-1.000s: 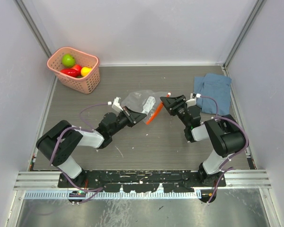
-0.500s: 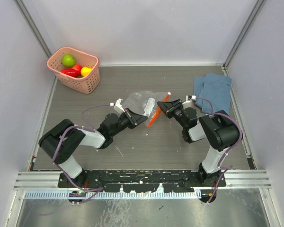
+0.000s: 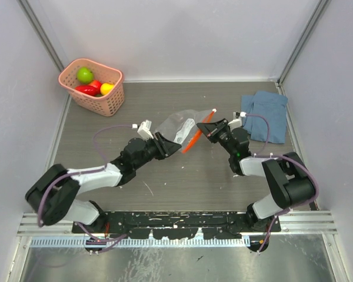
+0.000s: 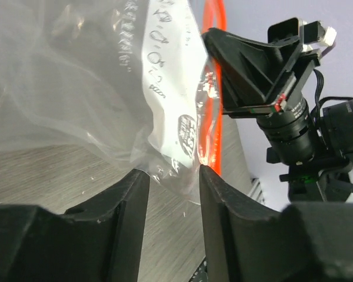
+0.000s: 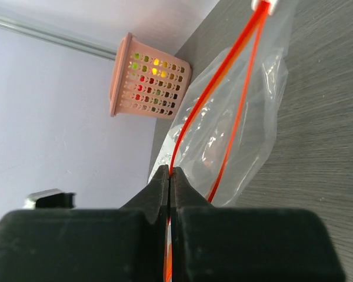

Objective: Place the food in the zip-top bag and seal the zipper
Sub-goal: Pick up the zipper food storage bag at the center of the board, then open the zipper of the food storage bag.

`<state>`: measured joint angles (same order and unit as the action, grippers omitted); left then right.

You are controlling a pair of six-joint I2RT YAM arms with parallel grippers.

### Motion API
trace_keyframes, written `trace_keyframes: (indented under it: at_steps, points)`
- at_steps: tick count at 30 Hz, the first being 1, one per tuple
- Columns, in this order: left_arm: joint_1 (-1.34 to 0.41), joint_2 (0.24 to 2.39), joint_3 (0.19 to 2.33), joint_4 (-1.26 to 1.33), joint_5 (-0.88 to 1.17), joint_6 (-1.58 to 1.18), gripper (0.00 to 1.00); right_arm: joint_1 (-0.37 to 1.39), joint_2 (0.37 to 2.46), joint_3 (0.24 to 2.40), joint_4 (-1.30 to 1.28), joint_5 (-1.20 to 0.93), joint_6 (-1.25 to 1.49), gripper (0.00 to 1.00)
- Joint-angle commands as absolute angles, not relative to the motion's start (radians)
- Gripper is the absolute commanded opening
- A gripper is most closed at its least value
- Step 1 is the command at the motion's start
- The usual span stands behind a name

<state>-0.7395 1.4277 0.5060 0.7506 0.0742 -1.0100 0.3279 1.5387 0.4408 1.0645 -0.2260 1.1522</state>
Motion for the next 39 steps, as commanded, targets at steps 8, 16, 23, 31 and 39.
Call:
trace_keyframes:
  at_steps: [8, 16, 23, 31, 39]
  points:
    - [-0.865, 1.103, 0.731, 0.085, -0.224, -0.584, 0.54, 0.385, 1.31, 0.638, 0.511, -0.123, 0.887, 0.01]
    - [-0.875, 1.032, 0.818, -0.04, -0.248, -0.501, 0.63, 0.412, 1.269, 0.715, 0.364, -0.093, 0.804, 0.01]
    - [-0.882, 1.125, 0.85, 0.067, -0.143, -0.517, 0.66, 0.457, 1.27, 0.775, 0.295, -0.074, 0.787, 0.01]
    - [-0.904, 1.259, 0.933, 0.101, -0.119, -0.492, 0.67, 0.489, 1.264, 0.817, 0.219, -0.044, 0.82, 0.01]
    - [-0.981, 1.371, 1.02, 0.048, -0.297, -0.396, 0.67, 0.509, 1.279, 0.833, 0.199, -0.042, 0.847, 0.01]
